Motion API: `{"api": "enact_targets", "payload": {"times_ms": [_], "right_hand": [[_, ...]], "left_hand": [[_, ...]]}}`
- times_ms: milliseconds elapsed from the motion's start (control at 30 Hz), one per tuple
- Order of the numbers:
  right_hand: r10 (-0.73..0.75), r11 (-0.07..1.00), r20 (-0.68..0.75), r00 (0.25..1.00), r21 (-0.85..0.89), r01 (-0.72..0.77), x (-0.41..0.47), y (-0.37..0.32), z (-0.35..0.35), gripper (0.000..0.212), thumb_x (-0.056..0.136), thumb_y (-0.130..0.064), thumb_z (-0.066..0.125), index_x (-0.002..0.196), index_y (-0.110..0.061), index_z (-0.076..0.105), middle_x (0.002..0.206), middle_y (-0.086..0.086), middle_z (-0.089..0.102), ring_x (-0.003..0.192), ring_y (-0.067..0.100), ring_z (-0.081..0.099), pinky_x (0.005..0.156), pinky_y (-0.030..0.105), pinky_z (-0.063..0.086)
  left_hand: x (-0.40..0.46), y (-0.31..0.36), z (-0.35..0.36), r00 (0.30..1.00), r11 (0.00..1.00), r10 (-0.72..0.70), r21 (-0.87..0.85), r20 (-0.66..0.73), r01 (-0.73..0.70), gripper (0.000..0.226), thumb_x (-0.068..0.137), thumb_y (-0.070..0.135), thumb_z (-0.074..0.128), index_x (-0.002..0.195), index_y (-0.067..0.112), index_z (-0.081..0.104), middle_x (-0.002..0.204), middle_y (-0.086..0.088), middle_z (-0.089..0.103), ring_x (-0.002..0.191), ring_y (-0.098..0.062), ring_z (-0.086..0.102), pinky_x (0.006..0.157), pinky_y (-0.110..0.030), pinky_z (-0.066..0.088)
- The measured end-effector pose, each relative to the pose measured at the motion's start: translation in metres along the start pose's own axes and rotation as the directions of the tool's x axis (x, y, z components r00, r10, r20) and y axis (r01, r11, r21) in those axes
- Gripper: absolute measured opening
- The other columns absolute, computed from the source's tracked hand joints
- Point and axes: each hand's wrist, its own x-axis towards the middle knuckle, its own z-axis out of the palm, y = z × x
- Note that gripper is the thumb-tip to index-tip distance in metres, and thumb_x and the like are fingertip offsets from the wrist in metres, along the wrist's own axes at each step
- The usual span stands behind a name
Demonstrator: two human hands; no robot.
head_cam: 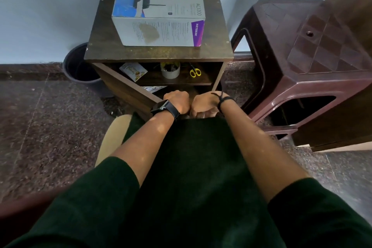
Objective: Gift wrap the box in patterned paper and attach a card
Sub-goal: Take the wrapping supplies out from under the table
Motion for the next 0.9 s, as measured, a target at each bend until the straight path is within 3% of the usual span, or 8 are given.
{"api": "enact_targets", "payload": {"times_ms": [167, 333, 433, 500, 567, 633, 733, 900], "right_hand": [[-0.015, 0.977, 0.092, 0.996, 0.213, -0.005, 0.016, 0.012, 0.0, 0.003, 0.086, -0.009, 0.061, 0.088, -0.01, 0.063, 0.068, 0.002, 0.059, 0.06, 0.011, 0.055, 0.057, 0.017, 0.044], [-0.002, 0.982, 0.15, 0.989, 0.189, -0.027, 0.035, 0.013, 0.003, 0.03, 0.089, -0.015, 0.061, 0.116, -0.001, 0.061, 0.082, 0.006, 0.066, 0.08, 0.018, 0.061, 0.077, 0.024, 0.05], [-0.055, 0.993, -0.07, 0.996, 0.105, 0.062, 0.051, 0.009, -0.002, 0.029, 0.095, -0.011, 0.049, 0.12, 0.003, 0.057, 0.093, 0.007, 0.059, 0.056, 0.003, 0.058, 0.051, 0.01, 0.046], [-0.091, 0.989, -0.229, 0.969, 0.094, 0.115, 0.066, 0.005, -0.008, 0.021, 0.096, -0.008, 0.044, 0.103, 0.001, 0.062, 0.092, 0.007, 0.058, 0.041, -0.001, 0.056, 0.04, 0.011, 0.044], [-0.102, 0.986, -0.289, 0.952, 0.101, 0.136, 0.081, 0.004, -0.014, 0.024, 0.096, -0.01, 0.043, 0.078, -0.01, 0.059, 0.082, 0.006, 0.062, 0.055, 0.01, 0.062, 0.049, 0.022, 0.052], [-0.14, 0.984, -0.387, 0.911, 0.047, 0.17, 0.095, 0.002, -0.022, 0.028, 0.094, -0.01, 0.044, 0.07, -0.013, 0.058, 0.08, 0.008, 0.062, 0.073, 0.021, 0.06, 0.059, 0.026, 0.051], [-0.207, 0.978, -0.533, 0.82, -0.111, 0.174, 0.114, 0.005, -0.033, 0.024, 0.094, -0.009, 0.044, 0.097, -0.002, 0.066, 0.106, 0.018, 0.064, 0.098, 0.029, 0.058, 0.065, 0.023, 0.036], [-0.191, 0.981, -0.709, 0.679, -0.146, 0.124, 0.156, 0.015, -0.047, 0.028, 0.095, -0.016, 0.047, 0.119, -0.006, 0.057, 0.122, 0.019, 0.059, 0.115, 0.035, 0.054, 0.089, 0.034, 0.044]], "left_hand": [[0.008, 0.006, 0.0, 0.994, 0.996, -0.093, 0.02, 0.052, 0.092, 0.034, 0.094, 0.011, 0.047, 0.126, 0.006, 0.055, 0.133, -0.015, 0.052, 0.12, -0.033, 0.053, 0.09, -0.04, 0.046], [0.027, 0.0, 0.002, 0.98, 0.993, -0.115, -0.021, 0.159, 0.12, 0.036, 0.093, 0.009, 0.047, 0.128, 0.001, 0.053, 0.136, -0.018, 0.047, 0.12, -0.035, 0.053, 0.094, -0.042, 0.046], [0.042, -0.006, 0.002, 0.983, 0.99, -0.082, -0.101, 0.166, 0.1, 0.035, 0.094, 0.006, 0.043, 0.128, -0.001, 0.051, 0.136, -0.021, 0.047, 0.12, -0.037, 0.052, 0.096, -0.043, 0.046], [0.053, -0.014, 0.002, 0.985, 0.984, -0.035, -0.169, 0.171, 0.064, 0.034, 0.095, 0.009, 0.043, 0.127, 0.0, 0.051, 0.134, -0.021, 0.048, 0.119, -0.038, 0.052, 0.095, -0.042, 0.046], [0.062, -0.023, 0.004, 0.987, 0.977, 0.027, -0.215, 0.157, 0.008, 0.033, 0.095, 0.013, 0.045, 0.126, 0.002, 0.051, 0.133, -0.021, 0.051, 0.118, -0.036, 0.052, 0.092, -0.038, 0.045], [0.072, -0.03, 0.006, 0.992, 0.975, 0.049, -0.222, 0.115, -0.022, 0.031, 0.095, 0.014, 0.047, 0.123, 0.001, 0.052, 0.129, -0.021, 0.054, 0.116, -0.035, 0.053, 0.09, -0.037, 0.044], [0.092, -0.035, 0.006, 0.998, 0.977, 0.028, -0.212, 0.058, -0.015, 0.037, 0.098, 0.012, 0.043, 0.133, 0.0, 0.042, 0.137, -0.022, 0.045, 0.124, -0.035, 0.046, 0.096, -0.038, 0.04], [0.132, -0.041, 0.021, 0.996, 0.936, -0.068, -0.341, 0.061, 0.084, 0.06, 0.097, 0.018, 0.045, 0.148, 0.01, 0.013, 0.143, -0.023, 0.032, 0.128, -0.042, 0.039, 0.098, -0.042, 0.037]]}}
